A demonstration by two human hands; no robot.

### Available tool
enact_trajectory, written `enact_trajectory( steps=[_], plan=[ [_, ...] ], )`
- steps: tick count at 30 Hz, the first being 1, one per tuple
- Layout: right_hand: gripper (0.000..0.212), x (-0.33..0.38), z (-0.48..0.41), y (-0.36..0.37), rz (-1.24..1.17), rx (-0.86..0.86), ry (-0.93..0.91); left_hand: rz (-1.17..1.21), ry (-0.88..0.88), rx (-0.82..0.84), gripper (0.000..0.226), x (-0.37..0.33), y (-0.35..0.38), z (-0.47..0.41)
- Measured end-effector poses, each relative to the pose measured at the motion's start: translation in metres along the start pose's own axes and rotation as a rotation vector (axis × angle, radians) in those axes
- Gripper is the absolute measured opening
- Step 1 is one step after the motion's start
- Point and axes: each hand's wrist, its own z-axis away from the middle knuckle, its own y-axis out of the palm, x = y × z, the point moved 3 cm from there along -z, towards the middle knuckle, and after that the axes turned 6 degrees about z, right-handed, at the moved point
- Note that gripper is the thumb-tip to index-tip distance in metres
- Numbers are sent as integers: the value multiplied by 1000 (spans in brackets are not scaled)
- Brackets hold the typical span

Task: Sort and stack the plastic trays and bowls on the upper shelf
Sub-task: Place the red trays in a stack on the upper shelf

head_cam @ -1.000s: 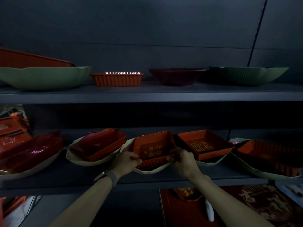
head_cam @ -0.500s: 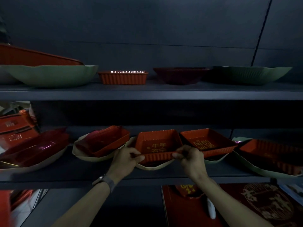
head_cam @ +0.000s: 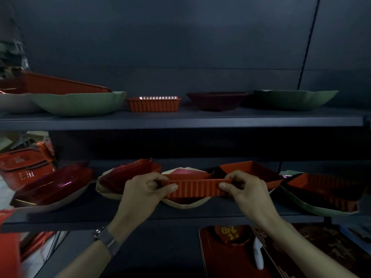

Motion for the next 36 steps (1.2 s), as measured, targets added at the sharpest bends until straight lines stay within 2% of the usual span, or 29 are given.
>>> enact_trajectory(
  steps=[8, 13, 16, 20, 24, 32, 36],
  plan=[
    [10, 64, 19, -38, -65, -53, -110, 137, 24, -33, 16, -64, -40, 32],
    [7, 105, 39, -59, -254, -50, -218, 140, 200, -110, 25, -107, -67, 65],
    [11, 126, 50, -70, -323, -56, -296, 220, 253, -148, 32, -128, -82, 78],
    [15, 146, 59, -81, -261, -131, -394, 160, 356, -217, 41, -146, -102, 88],
    [14, 161, 56, -89, -233, -172, -473, 153, 429, -244, 37, -159, -113, 87],
    [14, 183, 21, -88, -151, -204, -545, 259, 361, -144, 26, -164, -122, 53],
    [10, 189, -10, -82, -113, -219, -563, 195, 360, -144, 23, -168, -129, 21]
  ],
)
